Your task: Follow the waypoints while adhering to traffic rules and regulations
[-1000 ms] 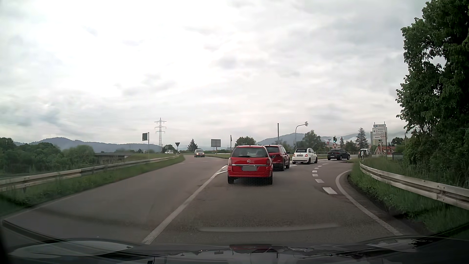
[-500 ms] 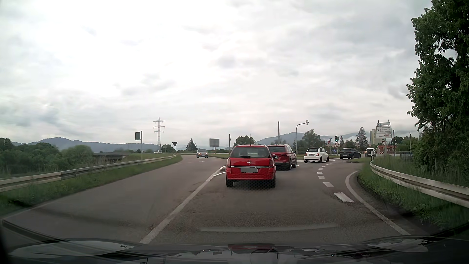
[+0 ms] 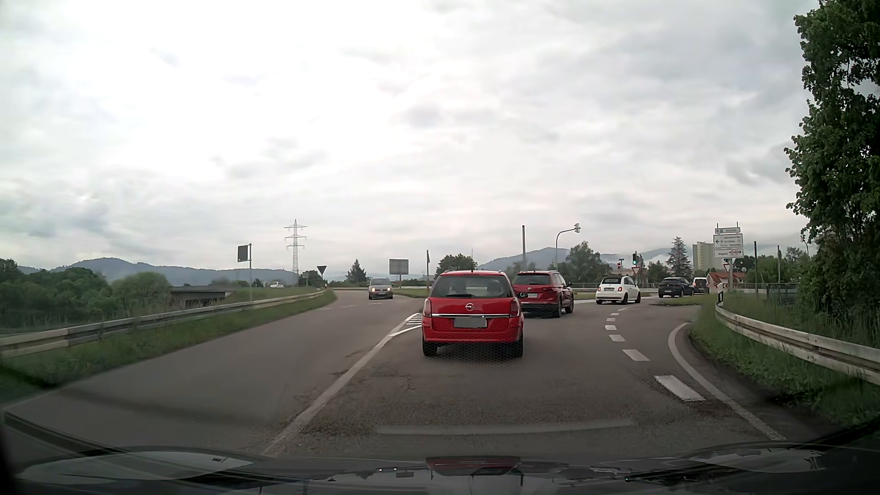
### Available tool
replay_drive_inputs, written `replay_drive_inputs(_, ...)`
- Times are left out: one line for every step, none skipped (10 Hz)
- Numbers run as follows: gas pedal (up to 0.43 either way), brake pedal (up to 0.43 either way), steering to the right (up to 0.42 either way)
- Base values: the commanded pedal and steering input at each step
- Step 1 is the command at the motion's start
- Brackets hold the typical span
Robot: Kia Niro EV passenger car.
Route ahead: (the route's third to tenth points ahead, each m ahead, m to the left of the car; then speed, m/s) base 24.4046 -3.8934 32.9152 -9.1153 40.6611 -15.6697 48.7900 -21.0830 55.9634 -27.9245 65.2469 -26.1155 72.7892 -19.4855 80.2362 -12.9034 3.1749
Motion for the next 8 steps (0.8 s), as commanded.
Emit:
replay_drive_inputs(0.087, 0.0, 0.014)
replay_drive_inputs(0.098, 0.0, 0.014)
replay_drive_inputs(0.098, 0.0, 0.014)
replay_drive_inputs(0.11, 0.0, 0.014)
replay_drive_inputs(0.118, 0.0, 0.015)
replay_drive_inputs(0.118, 0.0, 0.015)
replay_drive_inputs(0.13, 0.0, 0.019)
replay_drive_inputs(0.13, 0.0, 0.025)
